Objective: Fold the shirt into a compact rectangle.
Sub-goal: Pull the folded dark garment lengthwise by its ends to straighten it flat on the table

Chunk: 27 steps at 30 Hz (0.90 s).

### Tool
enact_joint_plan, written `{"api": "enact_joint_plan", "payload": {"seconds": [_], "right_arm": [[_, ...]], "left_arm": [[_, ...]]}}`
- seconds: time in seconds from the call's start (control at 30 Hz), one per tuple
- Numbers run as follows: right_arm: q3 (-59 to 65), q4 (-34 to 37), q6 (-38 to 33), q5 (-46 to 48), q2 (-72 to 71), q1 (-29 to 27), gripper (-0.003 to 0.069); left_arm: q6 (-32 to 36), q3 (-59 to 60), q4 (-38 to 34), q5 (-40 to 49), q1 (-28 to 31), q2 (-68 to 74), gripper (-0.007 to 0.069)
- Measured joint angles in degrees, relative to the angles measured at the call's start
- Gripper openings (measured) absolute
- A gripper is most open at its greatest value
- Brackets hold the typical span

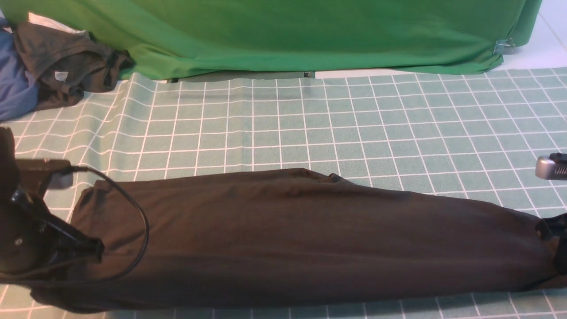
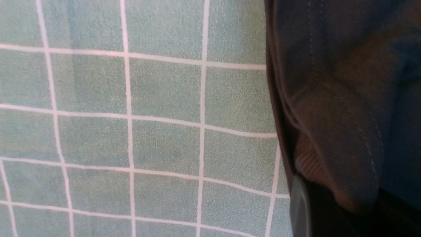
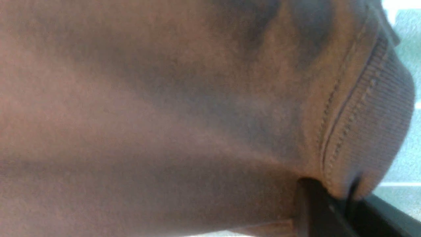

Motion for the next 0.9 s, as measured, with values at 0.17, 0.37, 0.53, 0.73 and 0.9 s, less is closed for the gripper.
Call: {"api": "enact_joint_plan", "payload": {"seconds": [0.17, 0.37, 0.53, 0.73, 0.9], "right_arm": [[0.0, -1.0, 1.3, -0.2, 0.0, 0.0, 0.0233], [-0.6, -1.2, 3.9, 0.9, -0.6, 0.0, 0.0501], [-2.3, 0.1, 4.2, 1.2, -1.3, 0.0, 0.0601], [-2.4, 1.6, 3.9, -4.1, -1.7, 1.7, 0.061], [-2.4, 1.7, 3.7, -6.4, 0.1, 3.2, 0.061]], "left_arm": [[-0.5, 0.1, -0.3, -0.7, 0.0, 0.0, 0.0118], [-2.2, 0.1, 3.3, -0.7, 0.0, 0.0, 0.0368], [-7.4, -3.0, 8.5, 1.6, 0.0, 0.0, 0.0564], [-5.9, -5.6, 3.1, 1.8, 0.0, -1.8, 0.0526], [-1.9, -5.5, -3.7, 1.0, 0.0, -6.9, 0.0277]]}}
